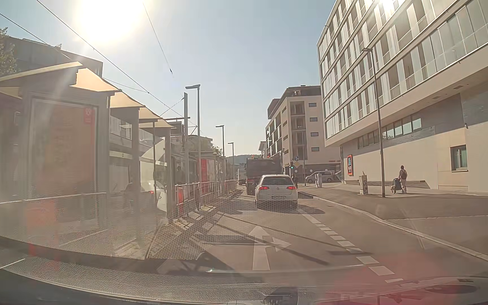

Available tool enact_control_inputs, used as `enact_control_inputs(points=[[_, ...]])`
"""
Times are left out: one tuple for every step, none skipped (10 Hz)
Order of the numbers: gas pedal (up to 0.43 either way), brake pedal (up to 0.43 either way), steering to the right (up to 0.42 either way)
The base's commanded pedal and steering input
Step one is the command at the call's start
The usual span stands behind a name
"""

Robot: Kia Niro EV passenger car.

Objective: Follow the waypoints while adhering to traffic rules and regulations

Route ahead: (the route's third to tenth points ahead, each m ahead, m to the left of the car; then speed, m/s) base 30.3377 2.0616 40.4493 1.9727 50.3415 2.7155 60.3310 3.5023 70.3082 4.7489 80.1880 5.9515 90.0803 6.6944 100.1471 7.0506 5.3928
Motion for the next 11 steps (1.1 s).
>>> enact_control_inputs(points=[[0.197, 0.0, 0.005], [0.197, 0.0, 0.005], [0.197, 0.0, 0.005], [0.197, 0.0, 0.005], [0.197, 0.0, 0.005], [0.189, 0.0, 0.005], [0.189, 0.0, 0.005], [0.177, 0.0, 0.005], [0.177, 0.0, 0.005], [0.169, 0.0, 0.005], [0.169, 0.0, 0.005]])
